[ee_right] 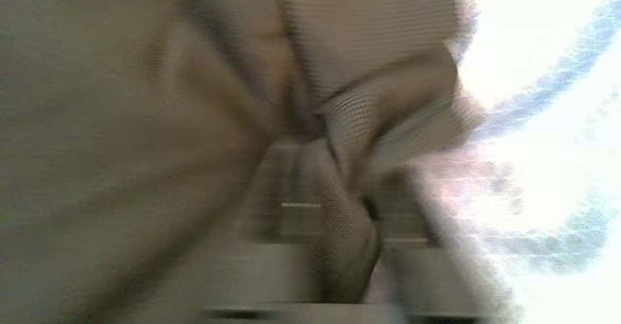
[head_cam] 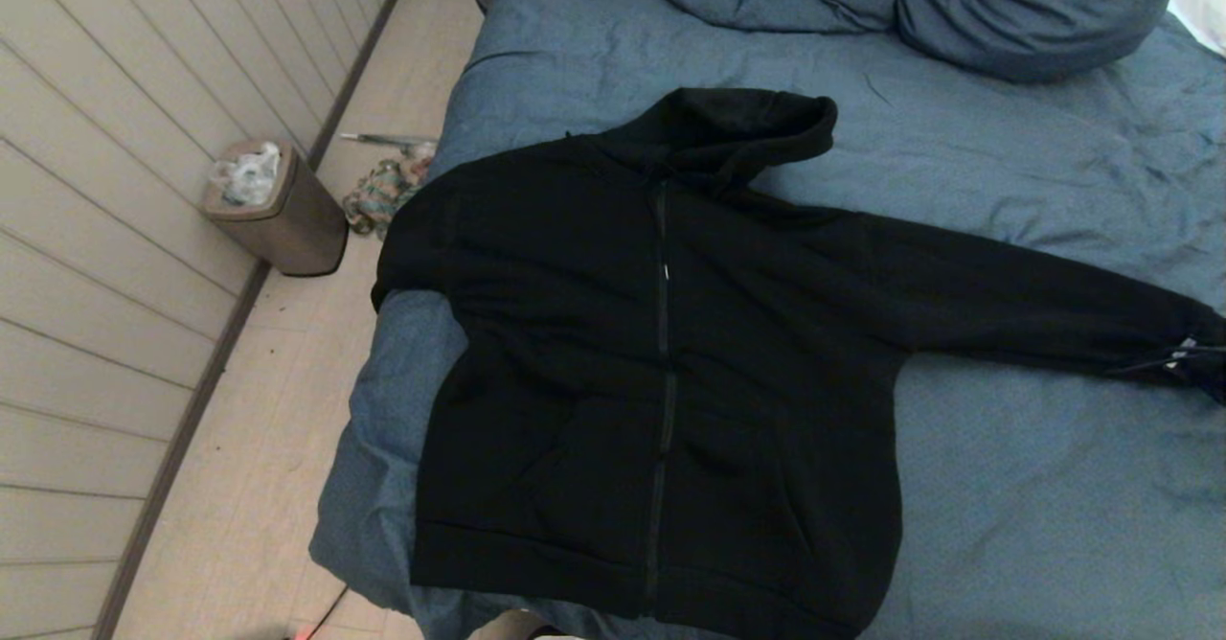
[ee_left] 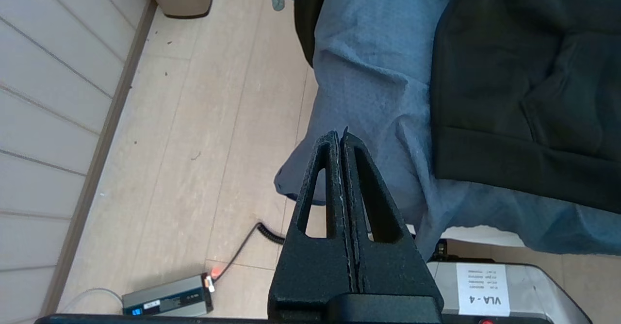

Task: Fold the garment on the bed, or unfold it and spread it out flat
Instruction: Fold the black sweatshirt

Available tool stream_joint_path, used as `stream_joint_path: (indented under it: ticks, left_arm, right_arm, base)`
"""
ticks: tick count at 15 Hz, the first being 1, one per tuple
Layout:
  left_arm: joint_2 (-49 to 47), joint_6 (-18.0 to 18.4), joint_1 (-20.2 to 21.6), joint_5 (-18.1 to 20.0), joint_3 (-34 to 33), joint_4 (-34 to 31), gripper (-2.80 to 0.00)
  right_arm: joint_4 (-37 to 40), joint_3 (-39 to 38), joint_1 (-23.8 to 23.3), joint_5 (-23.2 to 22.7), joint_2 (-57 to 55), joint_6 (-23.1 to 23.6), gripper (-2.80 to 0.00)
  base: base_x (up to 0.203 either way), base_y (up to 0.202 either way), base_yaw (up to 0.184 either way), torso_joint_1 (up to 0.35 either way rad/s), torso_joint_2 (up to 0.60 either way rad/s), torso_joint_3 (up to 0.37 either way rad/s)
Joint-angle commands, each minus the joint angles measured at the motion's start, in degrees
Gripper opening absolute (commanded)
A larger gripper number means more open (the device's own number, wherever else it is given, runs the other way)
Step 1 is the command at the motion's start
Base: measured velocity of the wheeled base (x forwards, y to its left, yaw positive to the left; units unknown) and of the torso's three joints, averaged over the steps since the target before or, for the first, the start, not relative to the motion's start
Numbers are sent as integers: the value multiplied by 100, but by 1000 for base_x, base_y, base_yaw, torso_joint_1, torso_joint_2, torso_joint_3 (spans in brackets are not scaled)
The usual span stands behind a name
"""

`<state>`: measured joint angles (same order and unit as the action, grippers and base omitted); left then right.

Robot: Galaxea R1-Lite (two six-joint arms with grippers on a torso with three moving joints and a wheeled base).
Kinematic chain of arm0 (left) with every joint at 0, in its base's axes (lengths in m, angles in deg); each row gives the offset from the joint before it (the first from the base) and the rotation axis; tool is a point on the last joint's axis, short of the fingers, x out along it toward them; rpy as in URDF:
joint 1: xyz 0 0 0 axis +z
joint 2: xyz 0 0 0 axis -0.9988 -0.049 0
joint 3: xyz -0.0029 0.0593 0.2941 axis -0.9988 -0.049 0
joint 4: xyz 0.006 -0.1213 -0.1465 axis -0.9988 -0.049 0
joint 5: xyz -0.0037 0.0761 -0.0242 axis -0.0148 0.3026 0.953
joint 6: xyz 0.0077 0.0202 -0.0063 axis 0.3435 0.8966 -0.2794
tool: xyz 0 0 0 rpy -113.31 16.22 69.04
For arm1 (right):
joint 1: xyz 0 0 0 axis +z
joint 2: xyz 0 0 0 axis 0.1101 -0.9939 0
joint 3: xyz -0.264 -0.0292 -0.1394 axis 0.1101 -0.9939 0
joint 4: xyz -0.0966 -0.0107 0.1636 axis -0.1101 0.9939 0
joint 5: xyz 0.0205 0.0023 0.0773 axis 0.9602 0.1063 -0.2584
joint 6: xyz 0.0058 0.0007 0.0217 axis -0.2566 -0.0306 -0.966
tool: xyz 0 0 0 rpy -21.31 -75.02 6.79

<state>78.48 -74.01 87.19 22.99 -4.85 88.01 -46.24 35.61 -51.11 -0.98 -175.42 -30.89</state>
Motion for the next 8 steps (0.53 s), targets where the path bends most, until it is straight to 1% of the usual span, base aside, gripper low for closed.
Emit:
stream_joint_path:
  ticks: [1, 4, 6, 8]
  left_arm:
    - [1, -11, 0, 4, -18, 1, -280]
    - [-8, -4, 0, 4, -18, 1, -280]
    - [-8, -4, 0, 2, -18, 1, -280]
    - [-8, -4, 0, 4, -18, 1, -280]
  right_arm:
    - [8, -6, -7, 40, 88, -21, -280]
    - [77, -47, -42, 249, 549, -141, -280]
    - [305, -158, -61, 268, 1056, -435, -280]
    - [739, -267, 10, 264, 1663, -748, -280]
  base:
    - [0, 0, 0, 0, 0, 0]
    - [0, 0, 0, 0, 0, 0]
    - [0, 0, 0, 0, 0, 0]
    - [0, 0, 0, 0, 0, 0]
